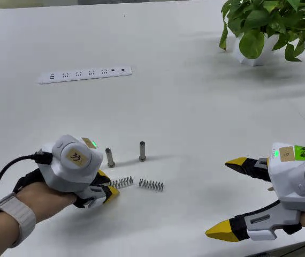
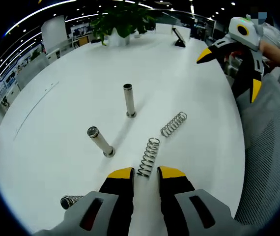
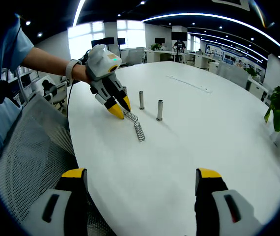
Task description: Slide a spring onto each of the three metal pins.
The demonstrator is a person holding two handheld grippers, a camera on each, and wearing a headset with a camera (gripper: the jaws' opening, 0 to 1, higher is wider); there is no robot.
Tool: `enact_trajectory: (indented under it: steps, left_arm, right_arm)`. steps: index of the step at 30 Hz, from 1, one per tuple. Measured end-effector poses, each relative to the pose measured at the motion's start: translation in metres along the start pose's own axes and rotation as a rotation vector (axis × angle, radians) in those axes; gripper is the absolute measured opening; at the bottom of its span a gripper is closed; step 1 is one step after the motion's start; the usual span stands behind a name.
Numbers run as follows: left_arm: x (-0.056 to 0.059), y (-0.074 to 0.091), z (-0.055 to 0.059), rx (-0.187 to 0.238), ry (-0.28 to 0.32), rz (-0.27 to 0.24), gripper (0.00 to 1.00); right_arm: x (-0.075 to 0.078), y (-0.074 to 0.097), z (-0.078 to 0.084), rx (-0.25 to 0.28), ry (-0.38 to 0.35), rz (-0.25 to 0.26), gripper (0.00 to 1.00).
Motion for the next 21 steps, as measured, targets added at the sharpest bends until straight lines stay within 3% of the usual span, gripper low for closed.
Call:
enact_trajectory:
  steps: [8, 14, 21]
  left_arm:
    - [-0.0003, -0.0013, -0.0004, -0.057, -0.048, -0.002, 0.19]
    - [0.0016, -0.0020, 0.0002, -0.104, -0.118, -0.006, 0.18]
    - [0.0031, -0.0019, 0.0001, -0.135, -0.126, 0.001, 0.17]
  right_arm:
    - [0.0002, -0.0018, 0.0004, 0.002, 0.002, -0.002, 0.92]
    - [-0.0002, -0.0024, 0.0006, 0.000, 0.003, -0.006, 0.91]
    - [-0.0025, -0.0043, 0.0025, -0.003, 0.001, -0.012, 0.91]
Point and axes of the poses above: the centre of the closed fingertips' face, and the gripper's own axes: y roughly backward along the fingers, x roughly to its right, z roughly out of its underside, the point moved 3 cm from there along y, roughly backward along the fingers, and after that the axes turned 9 degrees about y, right-handed, at the moved point
